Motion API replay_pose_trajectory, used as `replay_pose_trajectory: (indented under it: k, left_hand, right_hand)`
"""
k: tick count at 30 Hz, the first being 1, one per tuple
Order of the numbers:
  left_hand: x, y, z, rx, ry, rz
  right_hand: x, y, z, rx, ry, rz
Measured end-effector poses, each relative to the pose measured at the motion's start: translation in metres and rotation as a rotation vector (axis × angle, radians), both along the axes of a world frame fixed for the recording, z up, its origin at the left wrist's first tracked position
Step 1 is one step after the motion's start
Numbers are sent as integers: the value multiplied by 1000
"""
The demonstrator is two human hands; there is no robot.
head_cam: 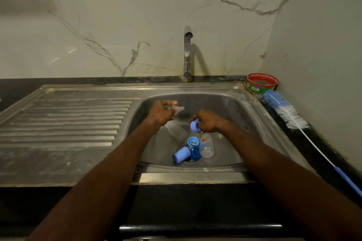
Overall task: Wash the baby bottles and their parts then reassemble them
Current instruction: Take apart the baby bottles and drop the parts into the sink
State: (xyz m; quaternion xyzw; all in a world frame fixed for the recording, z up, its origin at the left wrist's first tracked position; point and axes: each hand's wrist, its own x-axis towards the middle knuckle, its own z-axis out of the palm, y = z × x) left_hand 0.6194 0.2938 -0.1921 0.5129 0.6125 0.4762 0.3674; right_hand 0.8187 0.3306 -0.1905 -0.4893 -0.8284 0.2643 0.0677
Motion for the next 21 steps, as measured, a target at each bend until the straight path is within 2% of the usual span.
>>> replay_pose_trajectory:
  k: [4, 8, 10, 13, 15, 18, 21]
  left_hand:
    - [8, -3, -3, 66, 137, -22]
    - [5, -4, -2, 80, 118, -1]
    - [7, -7, -2, 64, 95, -20]
    - [7, -6, -4, 41, 143, -11]
    - [3, -3, -7, 48, 334, 13]
    - [-3, -1, -12, -10, 676, -59]
    - [-7, -2, -17, -120, 810, -133]
  right_hand:
    - [-5, 2, 0, 102, 32, 21]
    - [-9, 4, 1, 189, 423, -93]
    - [-9, 7, 1, 203, 475, -133]
    - [-6, 10, 1, 173, 420, -132]
    - [-4, 11, 2, 248, 310, -140]
    - [0, 11, 4, 308, 117, -145]
    - [2, 6, 0, 270, -54, -94]
